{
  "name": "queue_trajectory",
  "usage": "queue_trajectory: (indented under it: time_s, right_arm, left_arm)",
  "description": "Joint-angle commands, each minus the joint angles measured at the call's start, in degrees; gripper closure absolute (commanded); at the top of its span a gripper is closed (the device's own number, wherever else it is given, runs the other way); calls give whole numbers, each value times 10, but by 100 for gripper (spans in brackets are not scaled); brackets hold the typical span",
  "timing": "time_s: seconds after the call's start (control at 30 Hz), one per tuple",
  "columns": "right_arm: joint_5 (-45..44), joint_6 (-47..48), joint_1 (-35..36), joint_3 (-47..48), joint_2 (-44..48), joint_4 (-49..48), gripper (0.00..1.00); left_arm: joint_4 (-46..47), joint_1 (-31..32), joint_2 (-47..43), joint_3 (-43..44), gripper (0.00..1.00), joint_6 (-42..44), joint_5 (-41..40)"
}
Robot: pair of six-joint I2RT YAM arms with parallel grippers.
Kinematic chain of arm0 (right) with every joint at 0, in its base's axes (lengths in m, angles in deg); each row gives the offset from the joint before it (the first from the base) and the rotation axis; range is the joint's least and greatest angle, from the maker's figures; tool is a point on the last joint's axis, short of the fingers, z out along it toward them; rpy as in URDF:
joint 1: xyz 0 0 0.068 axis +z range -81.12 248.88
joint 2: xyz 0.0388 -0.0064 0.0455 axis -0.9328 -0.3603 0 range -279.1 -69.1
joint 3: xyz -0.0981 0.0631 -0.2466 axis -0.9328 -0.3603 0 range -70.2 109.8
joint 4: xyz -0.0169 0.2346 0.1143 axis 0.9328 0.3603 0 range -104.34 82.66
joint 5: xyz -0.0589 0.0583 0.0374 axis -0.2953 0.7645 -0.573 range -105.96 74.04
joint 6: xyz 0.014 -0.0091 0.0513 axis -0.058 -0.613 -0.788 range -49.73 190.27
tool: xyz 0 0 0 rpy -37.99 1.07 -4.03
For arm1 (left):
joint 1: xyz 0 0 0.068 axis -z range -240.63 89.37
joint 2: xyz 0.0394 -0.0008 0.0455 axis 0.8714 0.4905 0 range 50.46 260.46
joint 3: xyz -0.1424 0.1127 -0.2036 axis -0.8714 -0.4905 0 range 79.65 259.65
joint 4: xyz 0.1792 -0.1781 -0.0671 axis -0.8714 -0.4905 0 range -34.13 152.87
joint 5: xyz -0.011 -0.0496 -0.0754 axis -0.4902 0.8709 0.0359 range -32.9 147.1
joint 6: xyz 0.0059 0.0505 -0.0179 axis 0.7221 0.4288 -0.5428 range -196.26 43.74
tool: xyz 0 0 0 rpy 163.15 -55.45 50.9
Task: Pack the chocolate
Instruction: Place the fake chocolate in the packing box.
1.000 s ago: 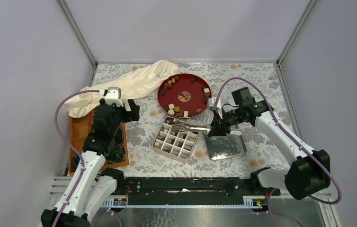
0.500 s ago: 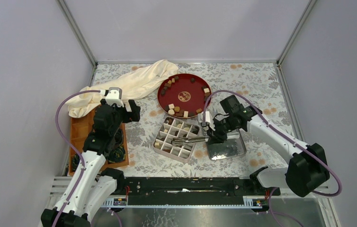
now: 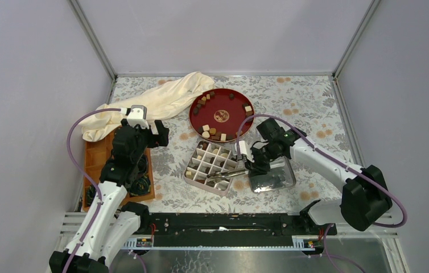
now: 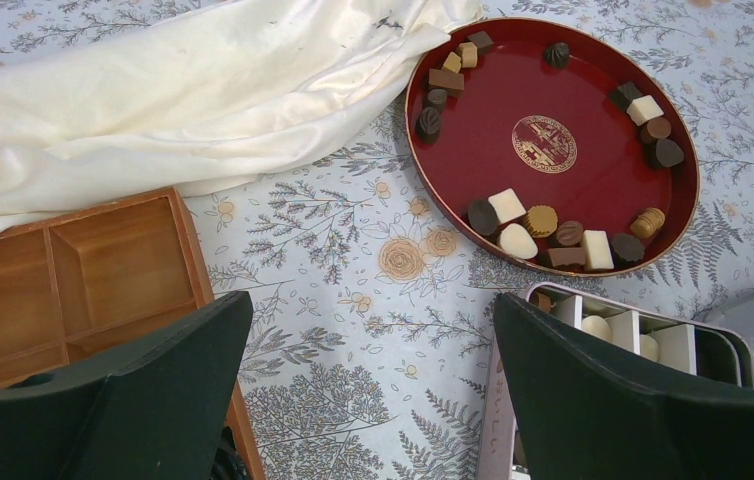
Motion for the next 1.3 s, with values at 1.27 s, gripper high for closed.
queue_trajectory:
  time_s: [1.27]
  right_arm:
    - [109,-177,-116,110,1,-48,58]
  left_arm:
    - [27,3,-2,-3,1,11,10]
